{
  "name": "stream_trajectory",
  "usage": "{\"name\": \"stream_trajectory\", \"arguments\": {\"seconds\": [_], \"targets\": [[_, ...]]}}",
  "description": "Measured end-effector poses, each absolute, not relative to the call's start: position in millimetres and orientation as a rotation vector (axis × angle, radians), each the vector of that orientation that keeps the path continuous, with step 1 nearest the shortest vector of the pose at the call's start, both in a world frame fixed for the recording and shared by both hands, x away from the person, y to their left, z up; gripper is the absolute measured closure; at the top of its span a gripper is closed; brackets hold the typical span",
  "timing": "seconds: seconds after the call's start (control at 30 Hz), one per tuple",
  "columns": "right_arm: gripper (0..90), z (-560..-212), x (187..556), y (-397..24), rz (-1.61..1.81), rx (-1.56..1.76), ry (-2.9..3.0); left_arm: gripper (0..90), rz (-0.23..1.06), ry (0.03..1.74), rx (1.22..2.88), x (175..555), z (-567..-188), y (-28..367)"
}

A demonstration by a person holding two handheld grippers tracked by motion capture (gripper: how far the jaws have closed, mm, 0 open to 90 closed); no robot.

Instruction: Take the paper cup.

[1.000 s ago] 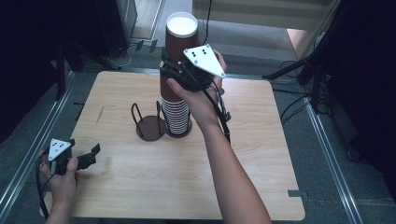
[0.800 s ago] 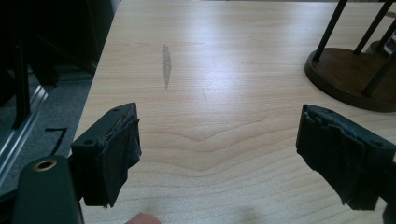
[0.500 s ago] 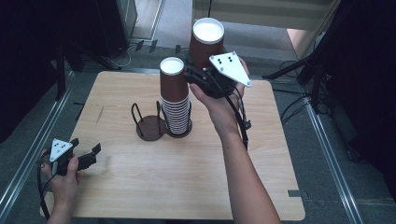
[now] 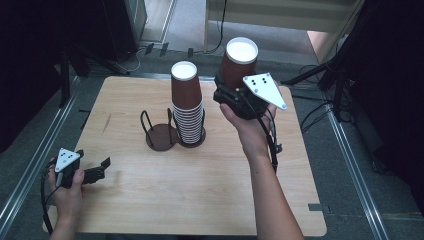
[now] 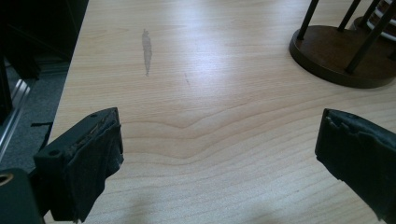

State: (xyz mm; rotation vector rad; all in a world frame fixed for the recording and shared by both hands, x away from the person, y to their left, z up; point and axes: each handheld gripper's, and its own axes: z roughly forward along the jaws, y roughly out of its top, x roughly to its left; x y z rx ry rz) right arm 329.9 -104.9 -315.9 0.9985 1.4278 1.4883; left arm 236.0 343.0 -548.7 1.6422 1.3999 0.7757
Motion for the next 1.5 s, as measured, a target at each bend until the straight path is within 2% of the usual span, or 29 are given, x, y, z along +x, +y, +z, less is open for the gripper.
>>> {"name": "stream_trajectory", "arguments": {"seconds": [0.3, 0.73, 1.5], "targets": [[12.3, -334.4, 315.4, -118.9, 1.473, 1.028, 1.432, 1.6, 0.783, 1.374, 1.641, 237.7, -543.1, 335.2], [12.3, -354.5, 295.0, -128.7, 1.451, 1.041, 1.449, 0.0, 0.779, 1.276, 1.676, 245.2, -526.6, 303.7], [12.4, -430.3, 279.7, -141.4, 1.360, 1.112, 1.532, 0.0, 0.707, 1.100, 1.696, 257.0, -493.8, 255.5]]}}
